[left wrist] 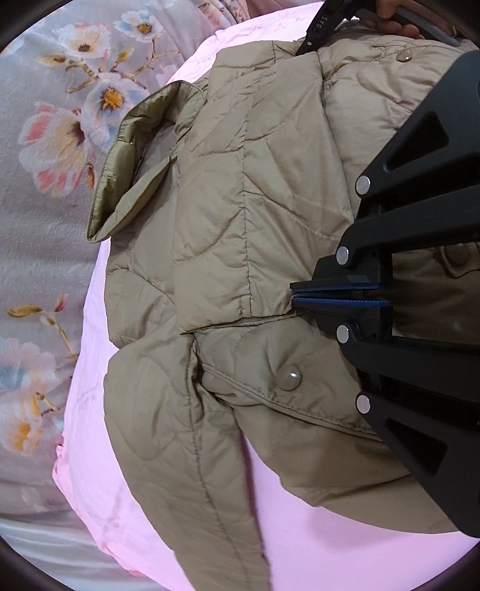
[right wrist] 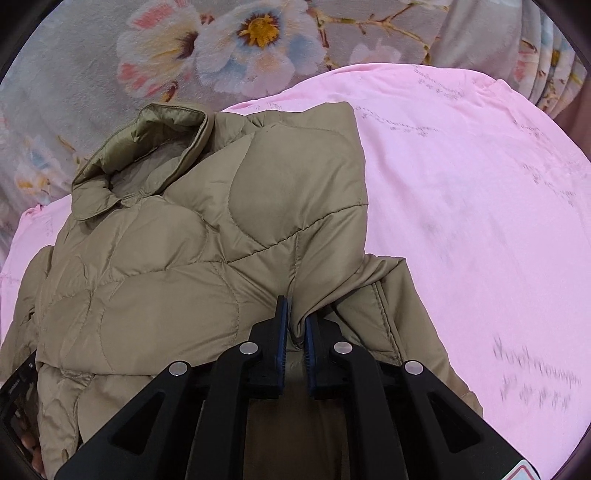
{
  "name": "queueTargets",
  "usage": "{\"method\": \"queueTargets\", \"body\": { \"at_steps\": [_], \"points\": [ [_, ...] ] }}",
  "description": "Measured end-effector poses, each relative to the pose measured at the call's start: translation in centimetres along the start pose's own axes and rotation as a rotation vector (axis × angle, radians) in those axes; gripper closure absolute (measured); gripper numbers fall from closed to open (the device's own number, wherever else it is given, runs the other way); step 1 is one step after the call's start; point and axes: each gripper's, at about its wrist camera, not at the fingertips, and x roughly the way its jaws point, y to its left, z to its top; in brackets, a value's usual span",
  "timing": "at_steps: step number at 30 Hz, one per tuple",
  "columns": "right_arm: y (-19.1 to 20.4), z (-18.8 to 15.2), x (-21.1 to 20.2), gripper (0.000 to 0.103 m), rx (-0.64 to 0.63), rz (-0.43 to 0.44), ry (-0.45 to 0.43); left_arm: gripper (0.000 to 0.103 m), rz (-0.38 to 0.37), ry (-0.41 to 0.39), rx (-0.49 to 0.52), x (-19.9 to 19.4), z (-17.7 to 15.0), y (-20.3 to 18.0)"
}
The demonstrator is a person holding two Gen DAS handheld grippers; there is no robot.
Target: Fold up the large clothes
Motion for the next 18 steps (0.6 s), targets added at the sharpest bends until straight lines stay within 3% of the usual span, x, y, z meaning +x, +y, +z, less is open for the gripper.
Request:
{"method": "queueTargets", "body": {
  "at_steps": [6, 10, 12, 13, 14, 16, 18],
  "points": [
    [-1.2, -4.0, -3.6, 0.095, 0.015, 0.020, 0.008, 0.100, -0.009, 0.004, -0.002, -3.4, -4.2, -0.2],
    [-1.5, -5.1, -5.3, 0.087, 0.006, 0.038, 0.025, 0.100, 0.014, 0.002, 0.016, -5.4, -5.4, -0.2],
    [-1.6, -5.0, -6.9, 0.072, 0.001, 0.018, 0.021, 0.078, 0.059, -0.012, 0.031, -7.1, -4.7, -0.4],
    [-1.6, -4.9, -8.6, 0.062, -0.008, 0.005, -0.023, 0.052, 0.063, -0.035, 0.039, -8.3, -4.1, -0.6],
    [-1.4, -4.9, -9.8, 0.059, -0.016, 0.000, -0.060, 0.036, 0.059, -0.060, 0.044, -9.3, -3.6, -0.8],
    [-0.4, -4.5, -12.0, 0.059, -0.047, 0.015, -0.117, 0.034, 0.053, -0.153, 0.066, -12.0, -2.0, -2.2],
    [1.9, -3.5, -12.9, 0.059, -0.101, 0.070, -0.113, 0.034, 0.022, -0.183, 0.100, -13.1, -0.3, -4.5]
  ]
}}
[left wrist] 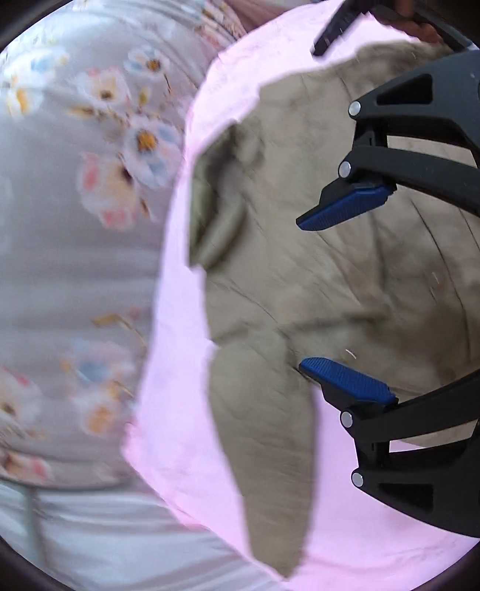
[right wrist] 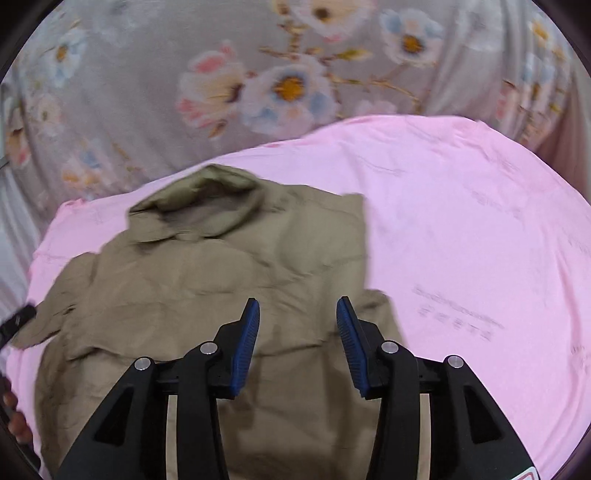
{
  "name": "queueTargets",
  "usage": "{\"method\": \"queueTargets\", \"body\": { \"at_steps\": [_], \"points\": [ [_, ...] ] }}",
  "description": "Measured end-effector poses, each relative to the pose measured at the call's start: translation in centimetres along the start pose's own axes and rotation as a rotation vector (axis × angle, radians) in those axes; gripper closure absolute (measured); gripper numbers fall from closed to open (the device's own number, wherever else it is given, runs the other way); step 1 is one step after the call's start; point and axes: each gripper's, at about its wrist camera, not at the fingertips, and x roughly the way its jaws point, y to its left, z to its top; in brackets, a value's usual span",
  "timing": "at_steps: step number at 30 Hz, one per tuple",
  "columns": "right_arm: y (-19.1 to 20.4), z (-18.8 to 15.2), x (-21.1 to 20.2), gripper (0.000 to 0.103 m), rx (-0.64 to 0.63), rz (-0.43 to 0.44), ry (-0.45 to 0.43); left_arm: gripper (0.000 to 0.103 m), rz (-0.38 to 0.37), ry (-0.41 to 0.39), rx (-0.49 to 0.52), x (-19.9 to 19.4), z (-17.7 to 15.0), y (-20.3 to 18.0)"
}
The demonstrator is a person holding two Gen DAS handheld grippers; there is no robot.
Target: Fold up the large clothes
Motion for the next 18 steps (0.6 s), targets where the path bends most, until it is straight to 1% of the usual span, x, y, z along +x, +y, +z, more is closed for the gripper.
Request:
{"method": "queueTargets", "body": {
  "at_steps": [2, 3, 4, 5, 7, 9, 11, 14, 18],
  "points": [
    [3.1, 1.2, 0.7, 0.064, -0.071, 0.055, 0.017, 0.034, -0.066, 0.025, 0.027, 0.9, 1.2, -2.4],
    [4.4, 1.6, 1.2, 0.067, -0.098, 0.068, 0.024, 0.034, -0.098, 0.053, 0.052, 2.2, 1.4, -3.9],
    [5.9, 1.9, 2.1, 0.074, -0.135, 0.076, 0.034, 0.034, -0.098, 0.075, 0.080, 3.8, 1.2, -5.4],
    [6.7, 2.0, 2.8, 0.077, -0.155, 0.075, 0.044, 0.034, -0.089, 0.085, 0.095, 4.7, 0.8, -6.1],
    [7.9, 1.8, 5.1, 0.085, -0.170, 0.084, 0.092, 0.035, -0.060, 0.131, 0.131, 7.5, -0.4, -7.6],
    [8.1, 1.1, 7.2, 0.087, -0.170, 0.078, 0.139, 0.035, -0.044, 0.177, 0.127, 10.0, -2.0, -7.9],
    [7.8, 0.0, 8.8, 0.087, -0.173, 0.058, 0.169, 0.034, -0.038, 0.209, 0.115, 11.4, -3.2, -7.4],
    [7.6, -0.8, 9.2, 0.087, -0.157, 0.067, 0.164, 0.034, -0.055, 0.198, 0.096, 11.8, -4.1, -6.6],
    [8.0, -1.3, 9.1, 0.087, -0.168, 0.048, 0.147, 0.032, -0.022, 0.177, 0.129, 11.8, -4.8, -7.0]
  ]
}}
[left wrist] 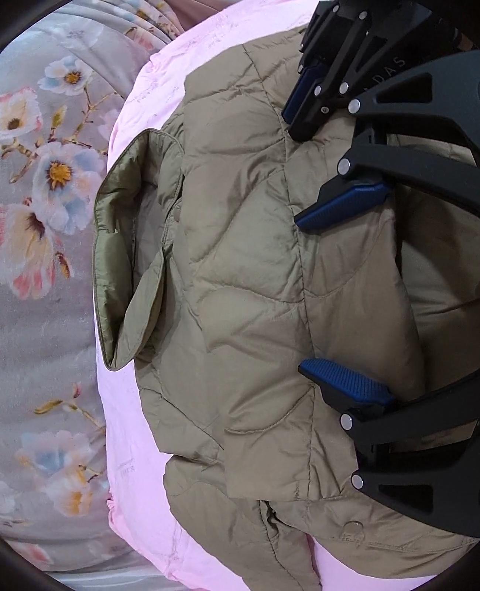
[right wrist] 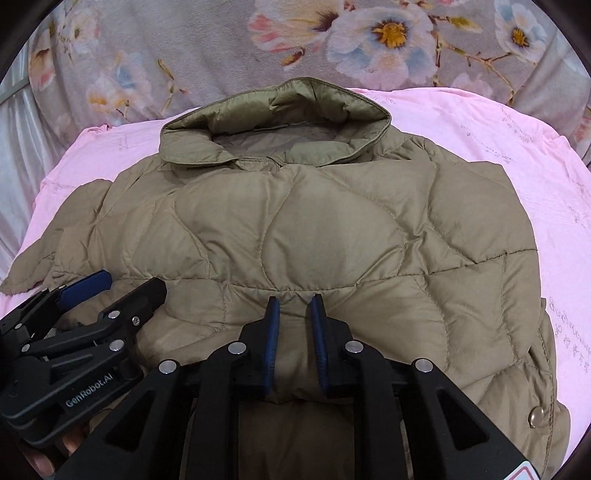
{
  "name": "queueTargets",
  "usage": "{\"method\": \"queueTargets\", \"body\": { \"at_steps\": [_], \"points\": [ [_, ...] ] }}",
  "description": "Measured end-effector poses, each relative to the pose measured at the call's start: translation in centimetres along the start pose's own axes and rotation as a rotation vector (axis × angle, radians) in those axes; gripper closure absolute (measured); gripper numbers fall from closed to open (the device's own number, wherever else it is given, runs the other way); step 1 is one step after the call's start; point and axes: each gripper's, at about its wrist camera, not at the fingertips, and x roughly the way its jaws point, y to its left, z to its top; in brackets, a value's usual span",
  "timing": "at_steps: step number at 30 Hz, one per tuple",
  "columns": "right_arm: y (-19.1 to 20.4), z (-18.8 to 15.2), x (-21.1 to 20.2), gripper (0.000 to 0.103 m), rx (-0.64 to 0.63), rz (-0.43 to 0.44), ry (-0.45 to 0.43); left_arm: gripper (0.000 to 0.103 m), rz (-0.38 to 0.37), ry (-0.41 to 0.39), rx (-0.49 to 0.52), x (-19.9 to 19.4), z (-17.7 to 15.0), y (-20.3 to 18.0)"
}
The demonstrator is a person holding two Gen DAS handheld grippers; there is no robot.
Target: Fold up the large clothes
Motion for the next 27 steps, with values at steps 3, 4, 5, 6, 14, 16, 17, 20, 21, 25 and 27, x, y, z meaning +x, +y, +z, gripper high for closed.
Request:
{"method": "queueTargets", "body": {
  "at_steps": [3, 4, 5, 6, 14, 16, 17, 20, 21, 25, 27],
  "points": [
    [0.0, -0.1, 0.1, 0.087, -0.003, -0.008, -0.005, 0.031, 0.008, 0.000, 0.002, 0.1, -0.1, -0.2],
    [0.1, -0.1, 0.1, 0.087, -0.004, -0.011, -0.006, 0.030, 0.006, 0.000, 0.000, 0.1, -0.1, -0.2],
    [0.1, 0.0, 0.2, 0.087, -0.005, -0.013, -0.006, 0.030, 0.004, 0.001, -0.001, 0.2, -0.1, -0.1],
    [0.1, -0.1, 0.2, 0.087, -0.006, -0.015, -0.006, 0.030, 0.003, 0.002, -0.002, 0.2, -0.1, -0.1],
    [0.1, 0.0, 0.2, 0.087, -0.010, -0.016, -0.002, 0.025, -0.092, -0.046, -0.086, -1.1, -0.1, 1.9],
    [0.1, 0.0, 0.2, 0.087, -0.012, -0.019, -0.002, 0.024, -0.120, -0.073, -0.183, -3.1, 0.0, 4.9],
    [0.1, 0.0, 0.2, 0.087, -0.013, -0.021, -0.002, 0.024, -0.127, -0.082, -0.220, -4.1, 0.1, 6.5],
    [0.5, 0.2, 0.0, 0.086, -0.037, -0.066, -0.003, 0.014, -0.083, -0.113, -0.344, -7.3, 0.4, 13.3],
    [1.2, 0.2, -0.4, 0.082, -0.062, -0.107, -0.005, 0.014, -0.050, -0.118, -0.391, -8.3, 0.5, 16.5],
    [3.9, -0.1, -3.0, 0.081, -0.094, -0.060, -0.027, 0.014, 0.117, -0.106, -0.574, -10.2, -0.5, 28.5],
    [5.5, -0.5, -4.2, 0.081, -0.119, -0.023, -0.043, 0.014, 0.186, -0.092, -0.697, -10.8, -2.1, 34.8]
  ]
}}
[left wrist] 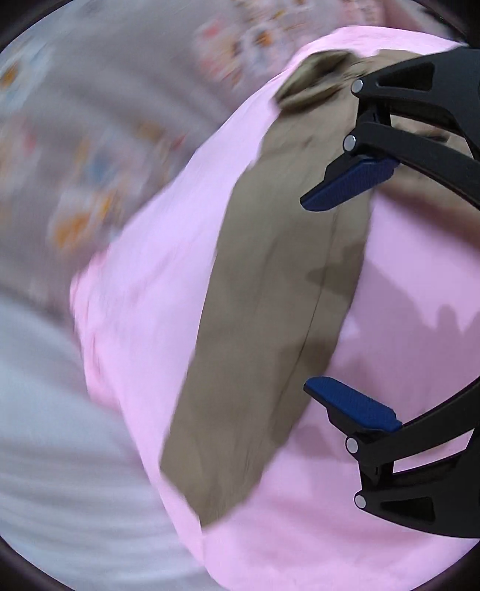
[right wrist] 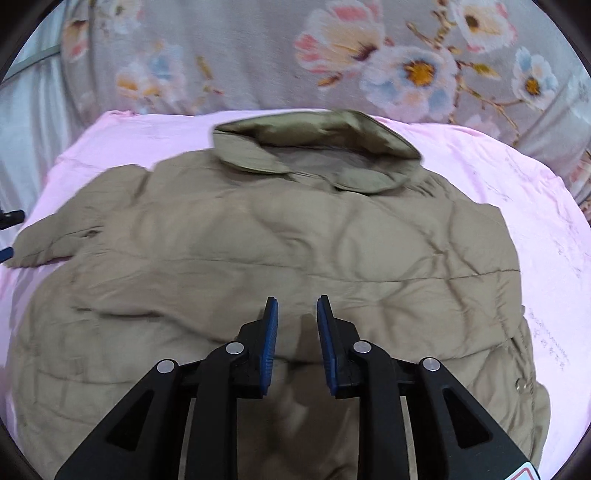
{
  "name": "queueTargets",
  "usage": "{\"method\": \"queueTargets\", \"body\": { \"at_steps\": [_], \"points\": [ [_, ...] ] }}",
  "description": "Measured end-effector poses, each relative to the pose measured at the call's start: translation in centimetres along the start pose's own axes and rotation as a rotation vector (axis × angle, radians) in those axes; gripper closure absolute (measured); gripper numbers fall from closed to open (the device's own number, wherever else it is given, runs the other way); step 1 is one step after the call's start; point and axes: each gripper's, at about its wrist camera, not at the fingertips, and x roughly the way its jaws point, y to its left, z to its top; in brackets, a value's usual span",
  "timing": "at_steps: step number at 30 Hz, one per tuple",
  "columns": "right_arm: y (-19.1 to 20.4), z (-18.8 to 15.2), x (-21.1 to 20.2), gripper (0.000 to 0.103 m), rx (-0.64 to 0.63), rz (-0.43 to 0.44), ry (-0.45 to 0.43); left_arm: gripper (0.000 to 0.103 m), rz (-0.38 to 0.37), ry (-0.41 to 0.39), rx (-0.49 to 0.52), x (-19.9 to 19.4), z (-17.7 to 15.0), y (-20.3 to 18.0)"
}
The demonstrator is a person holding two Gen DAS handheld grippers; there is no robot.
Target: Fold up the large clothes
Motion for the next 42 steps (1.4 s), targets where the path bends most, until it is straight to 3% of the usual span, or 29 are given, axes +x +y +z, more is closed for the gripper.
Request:
{"method": "queueTargets", "body": {
  "at_steps": [3, 6, 8, 10, 12, 14, 15, 16, 18, 22, 26, 30, 32, 36, 42],
  "points": [
    [1.7, -0.7, -0.9, 0.073, -0.028, 0.023, -0.021, 0.015, 0.079, 0.003, -0.140, 1.1, 2.4, 6.6],
    [2.5, -1.6, -0.4, 0.072, -0.035, 0.023, -0.003, 0.015, 0.044, 0.058, -0.261, 2.8, 3.2, 11.0],
    [2.6, -2.0, -0.3, 0.068, -0.022, 0.015, 0.006, 0.015, 0.001, 0.073, -0.308, 3.6, 3.3, 12.1],
    [2.4, -2.0, -0.3, 0.057, -0.003, 0.000, 0.007, 0.015, -0.017, 0.045, -0.316, 3.7, 3.5, 12.1],
    [2.1, -2.3, -0.1, 0.055, 0.018, -0.002, 0.014, 0.019, -0.026, 0.038, -0.312, 4.3, 4.1, 12.0],
    [2.0, -2.5, -0.1, 0.053, 0.032, -0.001, 0.014, 0.050, -0.034, 0.042, -0.294, 4.7, 4.7, 11.7],
    [2.0, -2.5, -0.2, 0.052, 0.032, -0.006, 0.011, 0.075, -0.027, 0.057, -0.286, 5.1, 5.0, 11.2],
    [2.0, -2.6, -0.2, 0.052, 0.029, -0.010, 0.010, 0.092, -0.029, 0.057, -0.283, 5.1, 5.4, 11.3],
    [2.1, -2.6, -0.2, 0.051, 0.024, -0.018, 0.008, 0.097, -0.035, 0.023, -0.251, 4.0, 6.0, 10.4],
    [1.9, -2.6, -0.1, 0.049, 0.036, -0.011, 0.006, 0.100, -0.074, -0.092, -0.116, -0.3, 7.1, 5.1],
    [1.7, -2.6, -0.8, 0.049, 0.048, -0.036, -0.013, 0.101, -0.211, -0.171, 0.062, -5.9, 6.7, -3.8],
    [0.5, -2.8, -2.3, 0.049, 0.110, -0.037, -0.035, 0.101, -0.370, -0.199, 0.301, -10.9, 3.0, -15.0],
    [-0.7, -3.1, -3.0, 0.049, 0.150, -0.022, -0.029, 0.100, -0.426, -0.178, 0.387, -12.1, 0.3, -19.5],
    [-3.3, -3.9, -4.9, 0.049, 0.208, -0.026, -0.040, 0.100, -0.515, -0.033, 0.507, -11.2, -6.9, -27.1],
    [-6.8, -5.4, -6.5, 0.048, 0.245, -0.055, -0.034, 0.096, -0.488, 0.219, 0.580, -5.3, -16.4, -32.2]
  ]
}}
